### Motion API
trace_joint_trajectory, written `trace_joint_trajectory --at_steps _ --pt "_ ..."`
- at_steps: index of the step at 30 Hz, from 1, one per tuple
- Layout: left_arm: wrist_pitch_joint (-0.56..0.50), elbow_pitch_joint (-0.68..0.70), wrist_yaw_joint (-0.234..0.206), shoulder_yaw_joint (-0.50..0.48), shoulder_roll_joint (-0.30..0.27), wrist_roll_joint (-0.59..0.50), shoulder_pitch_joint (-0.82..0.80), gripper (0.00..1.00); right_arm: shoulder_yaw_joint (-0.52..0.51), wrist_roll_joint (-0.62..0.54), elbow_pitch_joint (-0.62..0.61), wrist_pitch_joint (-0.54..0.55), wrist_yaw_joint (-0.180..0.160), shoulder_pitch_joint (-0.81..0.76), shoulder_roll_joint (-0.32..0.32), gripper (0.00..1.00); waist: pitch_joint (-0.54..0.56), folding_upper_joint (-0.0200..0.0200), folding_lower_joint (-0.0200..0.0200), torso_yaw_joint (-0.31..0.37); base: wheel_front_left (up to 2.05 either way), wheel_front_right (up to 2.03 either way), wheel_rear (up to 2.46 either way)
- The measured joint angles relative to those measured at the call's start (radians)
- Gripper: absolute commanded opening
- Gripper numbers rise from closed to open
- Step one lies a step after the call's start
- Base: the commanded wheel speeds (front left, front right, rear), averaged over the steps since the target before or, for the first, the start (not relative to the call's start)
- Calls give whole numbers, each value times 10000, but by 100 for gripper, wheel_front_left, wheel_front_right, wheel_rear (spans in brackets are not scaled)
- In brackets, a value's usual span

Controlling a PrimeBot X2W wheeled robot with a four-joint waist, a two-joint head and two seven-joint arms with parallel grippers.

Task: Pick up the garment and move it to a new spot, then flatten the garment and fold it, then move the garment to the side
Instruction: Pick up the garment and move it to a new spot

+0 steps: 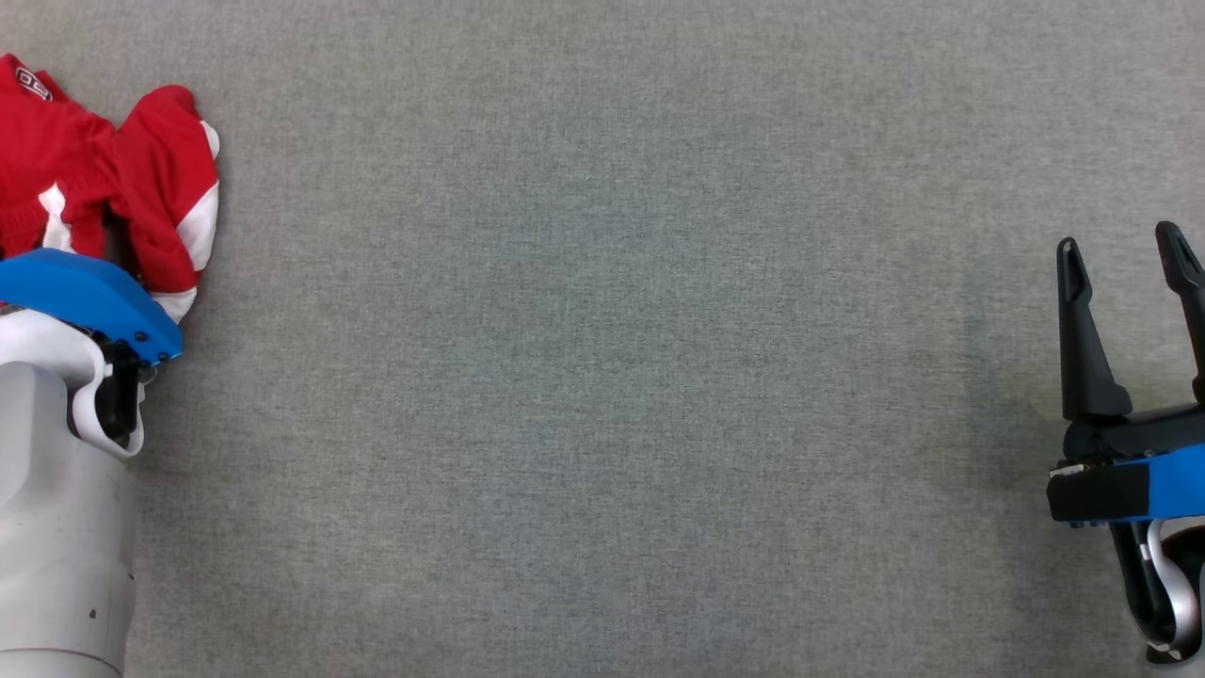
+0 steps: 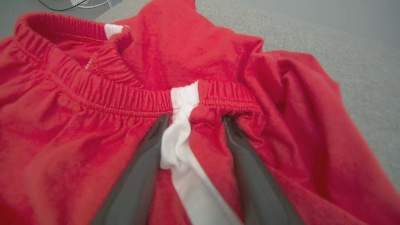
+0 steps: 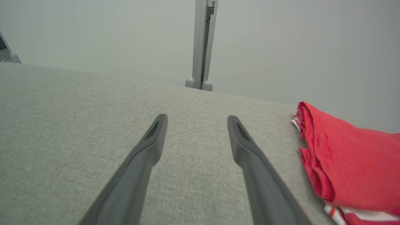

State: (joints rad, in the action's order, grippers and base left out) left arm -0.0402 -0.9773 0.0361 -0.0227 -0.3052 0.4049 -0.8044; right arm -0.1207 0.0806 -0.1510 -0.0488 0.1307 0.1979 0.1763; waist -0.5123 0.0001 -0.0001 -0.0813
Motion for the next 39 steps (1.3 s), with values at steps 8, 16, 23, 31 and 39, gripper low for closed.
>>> trace_joint_trajectory --at_steps 8,16,23,31,39 --pt "1532 -127 84 272 -161 -299 -208 0 -36 42 433 -274 0 -14 -169 100 680 0 0 134 0 0 0" --pt "2637 1250 272 794 -173 -779 -1192 0 -10 102 1022 -596 0 -176 -560 100 1619 0 1 419 0 0 0" --pt "2274 3870 441 1764 403 -1160 -1716 0 171 201 1618 -988 0 -282 -1011 100 2282 0 0 1390 0 0 0" --pt "1381 5921 497 2853 1335 -1304 -1561 0 353 366 2123 -1337 0 -348 -1189 100 2372 0 0 2533 0 0 0" --pt "1122 6115 499 3760 1912 -1302 -70 0 483 485 2489 -1578 0 -260 -1239 100 2375 0 0 3110 0 0 0"
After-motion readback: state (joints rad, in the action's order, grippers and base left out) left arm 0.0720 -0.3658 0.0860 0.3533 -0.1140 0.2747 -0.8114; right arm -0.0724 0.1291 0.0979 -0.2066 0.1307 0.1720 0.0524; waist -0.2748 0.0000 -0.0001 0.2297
